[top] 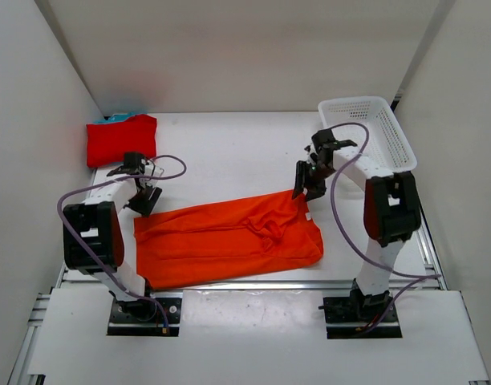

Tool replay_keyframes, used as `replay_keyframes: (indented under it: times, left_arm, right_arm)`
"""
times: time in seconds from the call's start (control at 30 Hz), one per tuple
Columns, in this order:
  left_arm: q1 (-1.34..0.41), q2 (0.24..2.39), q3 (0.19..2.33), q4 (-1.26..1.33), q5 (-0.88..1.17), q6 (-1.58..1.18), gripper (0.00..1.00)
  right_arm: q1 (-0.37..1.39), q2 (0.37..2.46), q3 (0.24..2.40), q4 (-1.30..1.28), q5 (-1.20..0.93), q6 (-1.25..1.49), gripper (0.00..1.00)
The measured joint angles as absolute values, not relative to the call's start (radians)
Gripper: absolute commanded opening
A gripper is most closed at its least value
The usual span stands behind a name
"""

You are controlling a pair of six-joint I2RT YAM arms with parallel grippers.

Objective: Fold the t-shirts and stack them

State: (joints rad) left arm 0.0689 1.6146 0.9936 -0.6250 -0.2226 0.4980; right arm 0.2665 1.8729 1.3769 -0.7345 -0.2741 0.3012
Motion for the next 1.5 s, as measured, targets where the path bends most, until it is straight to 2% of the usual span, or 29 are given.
replay_keyframes:
  times: [0.03,0.13,0.17,0.23,0.27,0.3,0.37,0.53,0.57,0.6,0.63,0.67,0.7,0.8,0.93,1.03,1.1,1.13,1.2,1.37,1.43,1.5]
  left_arm:
    - [0.07,1.623,0.992,-0.626,-0.223,0.5,0.76]
    - [0.071,1.644,0.98,-0.626,-0.223,0.51,0.69]
    - [0.071,1.645,0.969,-0.624,-0.223,0.512,0.61]
    - [0.07,1.644,0.941,-0.621,-0.225,0.514,0.38]
    - [0.069,1.644,0.929,-0.625,-0.225,0.518,0.24]
    - [0.069,1.645,0.922,-0.632,-0.224,0.524,0.17]
    - [0.07,1.648,0.919,-0.641,-0.225,0.529,0.11]
    - [0.101,1.656,0.926,-0.654,-0.228,0.532,0.11]
    - [0.111,1.661,0.933,-0.659,-0.228,0.53,0.13]
    - [0.12,1.665,0.942,-0.667,-0.228,0.529,0.14]
    - [0.13,1.667,0.95,-0.675,-0.228,0.527,0.14]
    - [0.136,1.668,0.96,-0.682,-0.228,0.525,0.16]
    - [0.14,1.669,0.97,-0.689,-0.227,0.524,0.19]
    - [0.148,1.669,0.989,-0.704,-0.227,0.517,0.28]
    - [0.148,1.669,0.999,-0.723,-0.218,0.501,0.43]
    - [0.149,1.669,1.003,-0.734,-0.202,0.487,0.51]
    - [0.154,1.668,1.004,-0.732,-0.191,0.473,0.53]
    - [0.158,1.666,1.004,-0.733,-0.184,0.466,0.54]
    - [0.17,1.66,1.003,-0.733,-0.167,0.452,0.55]
    - [0.203,1.624,1.003,-0.735,-0.111,0.398,0.56]
    - [0.213,1.612,1.003,-0.742,-0.088,0.373,0.57]
    - [0.224,1.597,1.003,-0.756,-0.068,0.351,0.58]
  right_arm:
    - [0.271,1.9,1.386,-0.747,-0.263,0.301,0.54]
    - [0.286,1.988,1.4,-0.759,-0.23,0.301,0.56]
    - [0.288,2.009,1.4,-0.764,-0.225,0.305,0.56]
    - [0.289,2.022,1.417,-0.785,-0.231,0.307,0.52]
    - [0.289,2.029,1.425,-0.79,-0.224,0.306,0.39]
    - [0.289,2.042,1.441,-0.804,-0.221,0.3,0.21]
    - [0.289,2.094,1.504,-0.837,-0.223,0.293,0.0]
    - [0.289,2.294,1.827,-0.945,-0.252,0.277,0.0]
    - [0.289,2.347,1.929,-0.951,-0.252,0.277,0.04]
    - [0.29,2.401,2.03,-0.939,-0.257,0.277,0.17]
    - [0.291,2.45,2.122,-0.916,-0.264,0.277,0.25]
    - [0.29,2.485,2.196,-0.902,-0.268,0.278,0.41]
    - [0.288,2.51,2.257,-0.883,-0.274,0.279,0.5]
    - [0.274,2.508,2.332,-0.854,-0.306,0.256,0.54]
    - [0.229,2.405,2.296,-0.852,-0.318,0.229,0.64]
    - [0.201,2.24,2.194,-0.865,-0.282,0.198,0.73]
    - [0.196,2.086,2.11,-0.867,-0.23,0.17,0.84]
    - [0.203,1.998,2.069,-0.86,-0.198,0.151,0.84]
    - [0.234,1.811,1.965,-0.825,-0.146,0.118,1.0]
    - [0.387,1.446,1.632,-0.671,0.075,-0.015,0.99]
    - [0.493,1.321,1.383,-0.461,0.206,-0.109,0.99]
    - [0.58,1.243,1.14,-0.294,0.248,-0.175,0.97]
